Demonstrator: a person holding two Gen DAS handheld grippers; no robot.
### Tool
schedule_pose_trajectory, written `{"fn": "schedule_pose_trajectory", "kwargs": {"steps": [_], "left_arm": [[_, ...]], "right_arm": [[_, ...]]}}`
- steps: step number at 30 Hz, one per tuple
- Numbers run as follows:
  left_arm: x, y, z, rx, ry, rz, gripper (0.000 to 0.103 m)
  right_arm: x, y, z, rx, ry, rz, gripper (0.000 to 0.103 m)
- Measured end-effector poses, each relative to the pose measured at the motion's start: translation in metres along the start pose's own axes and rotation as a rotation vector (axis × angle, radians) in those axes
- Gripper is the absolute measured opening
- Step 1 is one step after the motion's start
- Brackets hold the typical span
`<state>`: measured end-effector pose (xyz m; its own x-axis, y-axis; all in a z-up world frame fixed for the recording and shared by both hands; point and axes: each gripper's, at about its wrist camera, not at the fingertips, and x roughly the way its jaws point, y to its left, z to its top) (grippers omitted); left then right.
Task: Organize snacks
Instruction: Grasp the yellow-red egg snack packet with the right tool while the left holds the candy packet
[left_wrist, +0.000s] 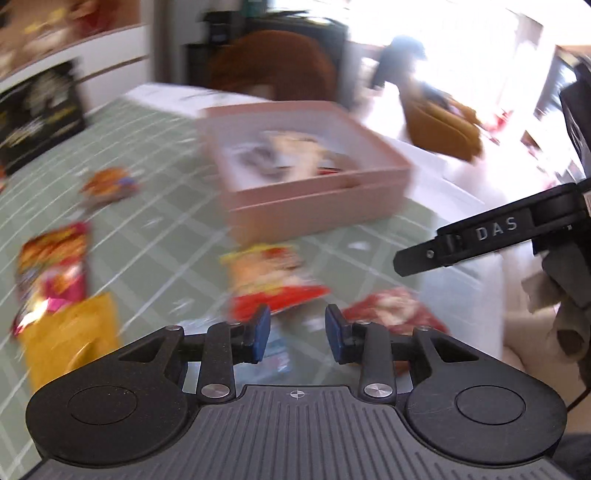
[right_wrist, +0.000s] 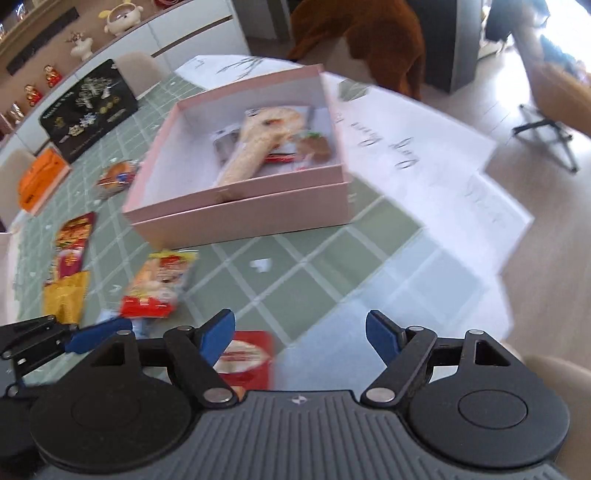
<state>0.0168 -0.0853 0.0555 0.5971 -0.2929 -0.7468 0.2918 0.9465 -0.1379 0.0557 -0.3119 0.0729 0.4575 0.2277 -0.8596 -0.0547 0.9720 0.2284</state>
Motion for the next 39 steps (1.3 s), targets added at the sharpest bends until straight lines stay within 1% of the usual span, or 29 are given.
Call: {"fn": "schedule_pose_trajectory", "kwargs": {"steps": [2,4,7,9,11,13,14,15,16,17,19,21,23,24,25,27,29,31,32,34,35,37,39], "left_arm": [[-0.009,0.021,-0.010,-0.100,-0.008,0.023,0.037],[-0.016,0.039,-0.019,-0.171,-0.007,0.053,0.037],[-0.027,0.061,-0.027,-0.234,-0.009,0.105,0.037],[-0.032,0.072,-0.029,-0.269,-0.013,0.108,0.037],[-0.032,0.075,-0.028,-0.276,-0.012,0.090,0.037],[-0.029,0.070,-0.026,-0.240,-0.012,0.064,0.037],[-0.029,0.064,-0.024,-0.210,-0.014,0.056,0.037],[-0.028,0.059,-0.025,-0.182,-0.017,0.053,0.037],[-0.026,0.052,-0.024,-0.151,-0.019,0.055,0.037],[-0.024,0.044,-0.024,-0.115,-0.021,0.061,0.037],[-0.019,0.024,-0.023,-0.030,-0.020,0.077,0.037],[-0.010,0.005,-0.023,0.050,0.000,0.108,0.038],[0.002,-0.006,-0.023,0.094,0.035,0.126,0.038],[0.009,-0.010,-0.022,0.106,0.058,0.121,0.039],[0.012,-0.015,-0.022,0.122,0.057,0.120,0.042],[0.016,-0.021,-0.020,0.145,0.072,0.122,0.052],[0.019,-0.024,-0.019,0.143,0.085,0.104,0.065],[0.021,-0.024,-0.018,0.137,0.089,0.094,0.069],[0.021,-0.024,-0.018,0.136,0.088,0.094,0.069],[0.019,-0.020,-0.019,0.120,0.083,0.091,0.069],[0.017,-0.015,-0.019,0.099,0.077,0.102,0.066],[0.014,-0.002,-0.018,0.044,0.063,0.132,0.063],[0.013,0.011,-0.019,-0.006,0.060,0.157,0.063]], "right_arm": [[0.008,0.015,0.005,0.001,0.023,0.042,0.079],[0.022,0.038,0.013,-0.005,0.045,0.064,0.079],[0.043,0.072,0.022,-0.026,0.070,0.085,0.079],[0.057,0.094,0.026,-0.038,0.090,0.084,0.079],[0.072,0.112,0.030,-0.064,0.100,0.056,0.079],[0.085,0.126,0.031,-0.123,0.096,0.002,0.080],[0.085,0.129,0.030,-0.141,0.082,-0.014,0.076],[0.084,0.130,0.029,-0.151,0.072,-0.030,0.072],[0.082,0.128,0.028,-0.155,0.070,-0.032,0.059],[0.079,0.125,0.027,-0.163,0.064,-0.043,0.057],[0.073,0.110,0.024,-0.170,0.048,-0.089,0.057],[0.067,0.090,0.019,-0.165,0.034,-0.134,0.057],[0.062,0.073,0.016,-0.137,0.027,-0.152,0.057],[0.059,0.062,0.015,-0.116,0.026,-0.156,0.057],[0.057,0.055,0.015,-0.101,0.029,-0.157,0.058],[0.054,0.042,0.013,-0.081,0.026,-0.158,0.063],[0.052,0.033,0.010,-0.068,0.022,-0.167,0.076],[0.051,0.028,0.006,-0.061,0.012,-0.176,0.081],[0.052,0.027,0.004,-0.065,0.007,-0.181,0.084],[0.052,0.030,0.001,-0.083,0.002,-0.196,0.086],[0.053,0.031,0.000,-0.094,0.001,-0.203,0.089],[0.054,0.031,0.000,-0.091,0.001,-0.198,0.092],[0.055,0.030,0.000,-0.091,0.000,-0.197,0.094]]}}
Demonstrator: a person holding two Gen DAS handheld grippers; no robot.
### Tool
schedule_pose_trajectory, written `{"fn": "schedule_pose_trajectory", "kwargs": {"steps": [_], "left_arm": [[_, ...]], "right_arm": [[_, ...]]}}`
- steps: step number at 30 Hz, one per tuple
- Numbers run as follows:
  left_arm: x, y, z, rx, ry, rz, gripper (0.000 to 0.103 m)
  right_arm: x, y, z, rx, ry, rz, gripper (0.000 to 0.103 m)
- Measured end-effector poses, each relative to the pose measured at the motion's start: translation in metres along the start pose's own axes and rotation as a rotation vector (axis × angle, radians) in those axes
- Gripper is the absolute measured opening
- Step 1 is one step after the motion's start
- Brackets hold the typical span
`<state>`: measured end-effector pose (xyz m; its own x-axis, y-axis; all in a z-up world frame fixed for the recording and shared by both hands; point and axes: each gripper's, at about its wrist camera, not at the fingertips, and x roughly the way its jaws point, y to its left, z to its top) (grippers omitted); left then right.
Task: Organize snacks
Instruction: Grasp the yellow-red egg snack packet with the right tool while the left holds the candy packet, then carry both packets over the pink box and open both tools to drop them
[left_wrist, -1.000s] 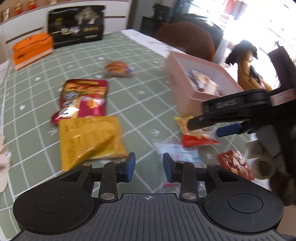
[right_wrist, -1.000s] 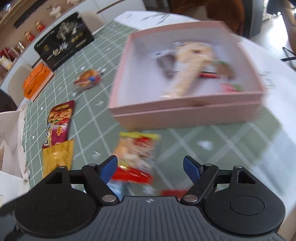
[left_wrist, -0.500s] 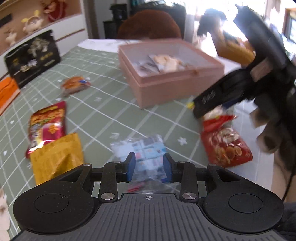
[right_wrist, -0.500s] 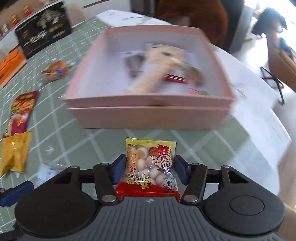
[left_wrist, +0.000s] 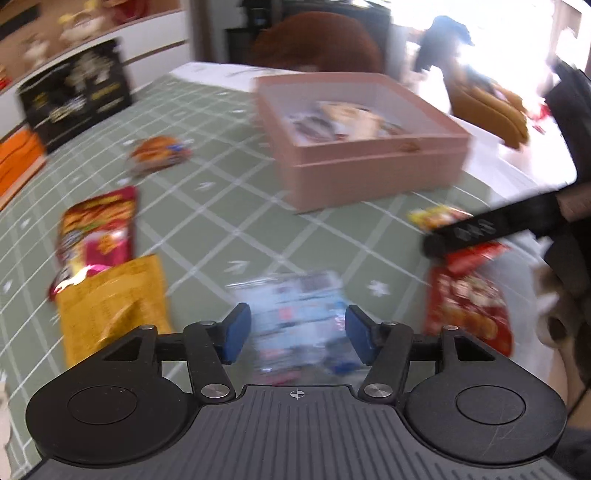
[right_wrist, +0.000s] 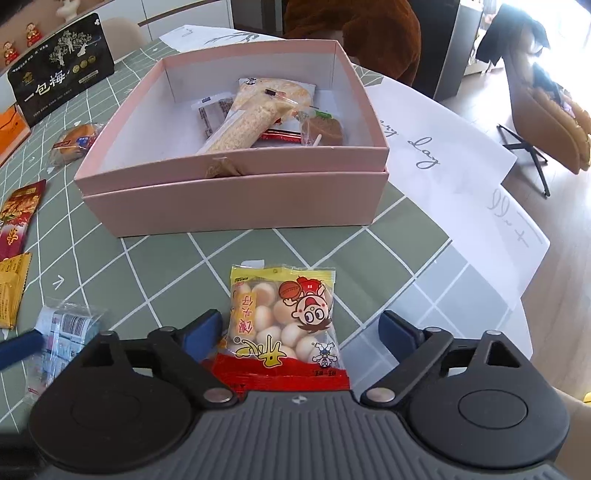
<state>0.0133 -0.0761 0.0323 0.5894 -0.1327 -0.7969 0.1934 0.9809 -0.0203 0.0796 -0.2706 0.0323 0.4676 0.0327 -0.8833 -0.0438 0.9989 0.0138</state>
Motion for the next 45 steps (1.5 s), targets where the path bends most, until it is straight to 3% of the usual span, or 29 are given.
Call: {"fn": "schedule_pose_trajectory", "kwargs": {"steps": [4,7,20,28,33,37,41,43,45], "left_arm": [[0.003,0.018,0.000,-0.092,0.026,-0.051,0.063],[0.006,0.020,0.002,-0.107,0.035,-0.096,0.064],[0.017,-0.006,0.013,-0.013,0.012,-0.098,0.068],[0.021,-0.017,0.013,0.057,-0.027,-0.121,0.070],[0.024,-0.007,0.015,0.012,-0.021,-0.094,0.079],[0.027,-0.016,0.017,0.051,-0.011,-0.135,0.077],[0.035,-0.033,0.015,0.153,-0.011,-0.101,0.078],[0.036,-0.032,0.015,0.152,-0.018,-0.100,0.077],[0.035,-0.025,0.015,0.120,-0.023,-0.107,0.069]], "right_arm": [[0.000,-0.004,-0.005,0.010,-0.011,-0.007,0.103],[-0.001,-0.003,-0.009,0.018,-0.027,-0.016,0.103],[-0.003,-0.003,-0.015,0.019,-0.060,-0.015,0.103],[-0.001,-0.004,-0.005,-0.012,0.004,0.002,0.103],[-0.002,-0.008,-0.005,-0.028,0.028,0.016,0.103],[-0.003,-0.009,-0.007,-0.033,0.030,0.017,0.103],[-0.002,-0.010,-0.007,-0.032,0.034,0.015,0.103],[-0.003,-0.011,-0.007,-0.027,0.037,0.016,0.103],[-0.004,-0.011,-0.007,-0.027,0.037,0.018,0.102]]}}
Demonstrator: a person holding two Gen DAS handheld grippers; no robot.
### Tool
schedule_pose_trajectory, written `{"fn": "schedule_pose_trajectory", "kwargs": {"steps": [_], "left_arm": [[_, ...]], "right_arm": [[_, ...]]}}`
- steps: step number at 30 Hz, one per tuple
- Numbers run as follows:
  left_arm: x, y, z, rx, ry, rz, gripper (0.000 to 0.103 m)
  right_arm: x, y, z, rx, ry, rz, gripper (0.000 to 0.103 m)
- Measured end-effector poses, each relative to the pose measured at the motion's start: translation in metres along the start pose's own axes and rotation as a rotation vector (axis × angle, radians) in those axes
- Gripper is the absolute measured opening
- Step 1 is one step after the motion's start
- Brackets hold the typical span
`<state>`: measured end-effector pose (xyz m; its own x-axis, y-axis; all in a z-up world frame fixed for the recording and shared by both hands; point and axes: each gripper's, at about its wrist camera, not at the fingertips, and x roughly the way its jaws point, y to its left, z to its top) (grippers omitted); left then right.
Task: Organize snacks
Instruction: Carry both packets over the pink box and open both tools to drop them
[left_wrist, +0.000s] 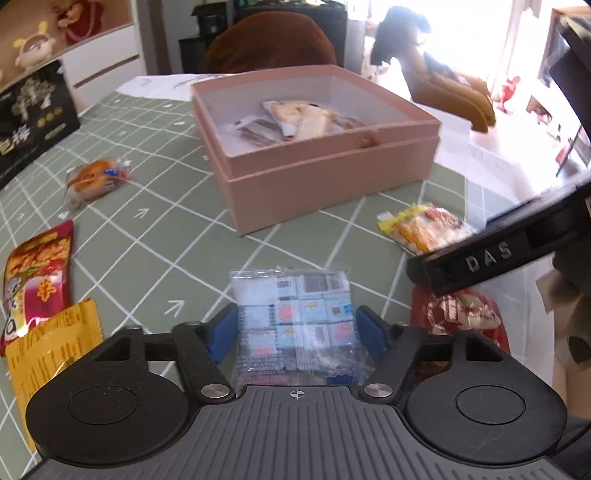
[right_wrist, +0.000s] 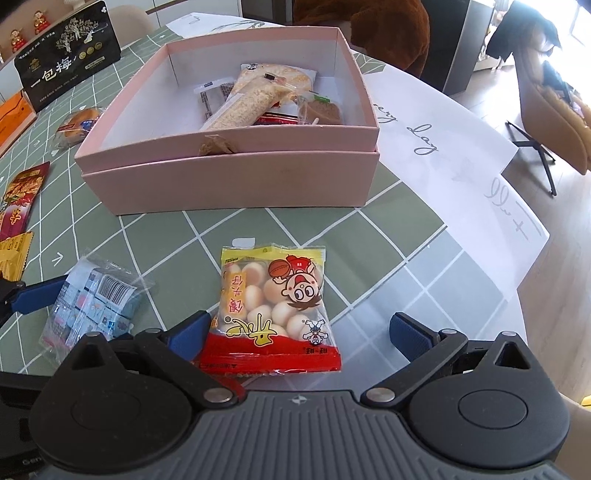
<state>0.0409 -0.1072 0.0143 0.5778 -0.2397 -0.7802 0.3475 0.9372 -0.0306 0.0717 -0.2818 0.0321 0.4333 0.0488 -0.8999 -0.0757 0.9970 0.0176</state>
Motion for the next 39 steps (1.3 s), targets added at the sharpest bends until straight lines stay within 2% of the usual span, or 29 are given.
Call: {"fn": "schedule_pose_trajectory", "kwargs": {"steps": [4,8,13,15,17,21,32,39], "left_arm": [[-0.006,0.015,-0.004,-0.055,0.001,0.009,0.068],[-0.011,0.030,-0.008,-0.098,0.003,0.032,0.067],[-0.012,0.035,-0.007,-0.115,0.012,0.030,0.068],[-0.011,0.032,-0.006,-0.103,0.017,0.040,0.068],[-0.010,0.029,-0.006,-0.095,0.020,0.052,0.068],[-0.009,0.027,-0.007,-0.094,0.018,0.060,0.069],[-0.021,0.026,-0.009,-0.156,0.016,0.021,0.065],[-0.049,0.020,0.003,-0.163,-0.073,-0.019,0.065]], "right_arm": [[0.000,0.001,0.001,-0.007,-0.004,0.005,0.100],[-0.001,0.010,0.006,-0.032,-0.029,0.005,0.089],[0.003,0.028,0.014,-0.073,-0.048,0.029,0.081],[0.004,0.034,0.016,-0.083,-0.053,0.035,0.074],[0.001,0.039,0.017,-0.099,-0.058,0.041,0.057],[-0.004,0.041,0.014,-0.122,-0.049,0.061,0.055],[-0.037,0.009,0.008,-0.049,-0.098,0.091,0.054],[-0.060,-0.006,0.010,-0.012,-0.140,0.117,0.054]]}}
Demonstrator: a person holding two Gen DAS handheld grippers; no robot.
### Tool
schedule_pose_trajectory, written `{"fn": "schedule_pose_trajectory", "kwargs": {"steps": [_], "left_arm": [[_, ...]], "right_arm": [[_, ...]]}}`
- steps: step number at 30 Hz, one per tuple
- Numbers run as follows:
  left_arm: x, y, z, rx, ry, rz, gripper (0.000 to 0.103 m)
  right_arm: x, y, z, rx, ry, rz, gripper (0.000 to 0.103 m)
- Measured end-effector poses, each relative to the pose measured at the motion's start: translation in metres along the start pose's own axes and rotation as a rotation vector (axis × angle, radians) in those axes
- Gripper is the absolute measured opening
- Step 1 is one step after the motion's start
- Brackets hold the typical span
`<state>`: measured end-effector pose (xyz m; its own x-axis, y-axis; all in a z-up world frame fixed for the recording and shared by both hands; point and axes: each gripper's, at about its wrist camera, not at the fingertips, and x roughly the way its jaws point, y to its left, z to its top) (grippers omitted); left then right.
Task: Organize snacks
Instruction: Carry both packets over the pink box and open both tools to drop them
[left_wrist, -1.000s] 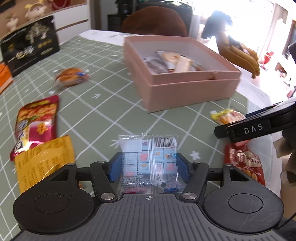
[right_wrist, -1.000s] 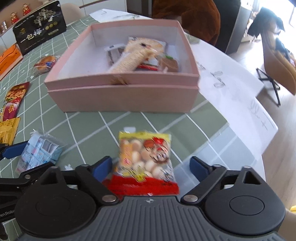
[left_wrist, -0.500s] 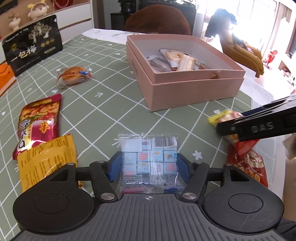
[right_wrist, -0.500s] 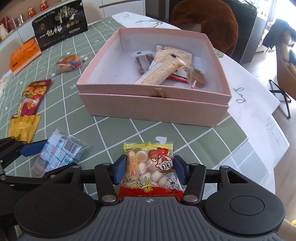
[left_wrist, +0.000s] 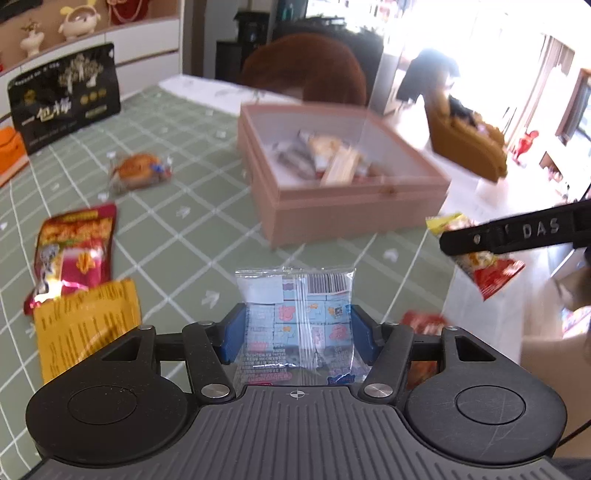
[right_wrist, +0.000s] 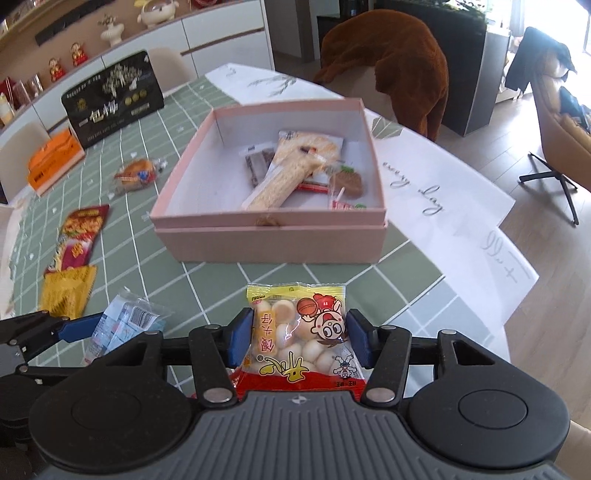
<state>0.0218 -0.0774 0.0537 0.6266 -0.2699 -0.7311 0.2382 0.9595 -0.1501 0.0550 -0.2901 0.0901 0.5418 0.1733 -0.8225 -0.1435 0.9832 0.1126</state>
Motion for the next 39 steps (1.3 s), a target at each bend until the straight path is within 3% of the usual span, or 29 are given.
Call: {"fn": "schedule_pose_trajectory", "kwargs": {"steps": [5,10,14,19,22,30,33,36,39], "left_arm": [[-0.025,0.007,0.050,-0.025,-0.130,-0.033,0.065],[-0.035,0.010,0.132,-0.015,-0.272,-0.085,0.065],[-0.001,0.010,0.174,-0.041,-0.263,-0.127,0.065],[0.065,-0.002,0.178,-0.006,-0.128,-0.115,0.065],[0.092,-0.007,0.170,0.033,-0.067,-0.101,0.065],[0.125,0.014,0.167,-0.010,0.032,-0.139,0.066],[0.121,0.029,0.168,-0.047,0.010,-0.169,0.063],[0.116,0.045,0.169,-0.099,-0.012,-0.234,0.063],[0.107,0.068,0.174,-0.104,-0.069,-0.218,0.063]], "right_arm": [[-0.025,-0.009,0.018,0.023,-0.072,0.023,0.054],[-0.057,-0.013,0.068,0.005,-0.201,0.036,0.054],[-0.066,-0.023,0.110,0.028,-0.272,0.040,0.054],[-0.047,-0.038,0.129,0.054,-0.292,0.014,0.054],[-0.018,-0.047,0.127,0.081,-0.233,0.021,0.055],[0.058,-0.039,0.120,0.092,-0.078,0.039,0.055],[0.075,-0.032,0.117,0.074,-0.032,0.044,0.056],[0.088,-0.023,0.117,0.060,-0.004,0.056,0.069],[0.093,-0.016,0.118,0.045,0.003,0.050,0.072]]}}
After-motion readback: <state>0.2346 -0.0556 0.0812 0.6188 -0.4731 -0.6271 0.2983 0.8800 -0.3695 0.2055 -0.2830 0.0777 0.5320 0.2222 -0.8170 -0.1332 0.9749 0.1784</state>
